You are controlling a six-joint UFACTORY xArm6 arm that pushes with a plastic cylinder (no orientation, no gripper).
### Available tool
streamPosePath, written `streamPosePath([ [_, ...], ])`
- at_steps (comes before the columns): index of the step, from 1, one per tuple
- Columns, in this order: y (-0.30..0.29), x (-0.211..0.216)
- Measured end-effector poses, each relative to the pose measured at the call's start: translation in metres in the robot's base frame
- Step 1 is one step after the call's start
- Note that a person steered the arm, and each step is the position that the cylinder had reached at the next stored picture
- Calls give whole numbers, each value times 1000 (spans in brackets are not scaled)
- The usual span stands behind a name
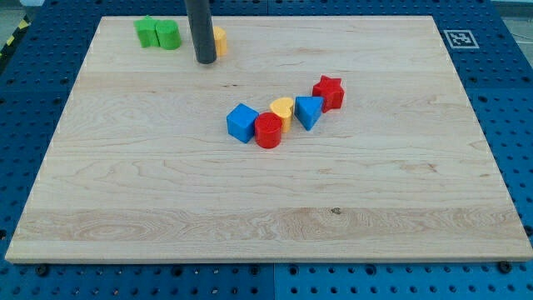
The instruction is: Move the yellow hexagon to the right of the green circle
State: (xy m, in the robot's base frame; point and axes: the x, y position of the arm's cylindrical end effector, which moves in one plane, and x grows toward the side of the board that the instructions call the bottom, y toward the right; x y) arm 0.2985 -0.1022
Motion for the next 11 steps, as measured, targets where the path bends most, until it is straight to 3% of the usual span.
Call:
streamPosePath([
  [1, 16, -12],
  [3, 67, 7],
  [5, 120, -40],
  [7, 50, -47],
  [9, 67, -70],
  [11, 26, -101],
])
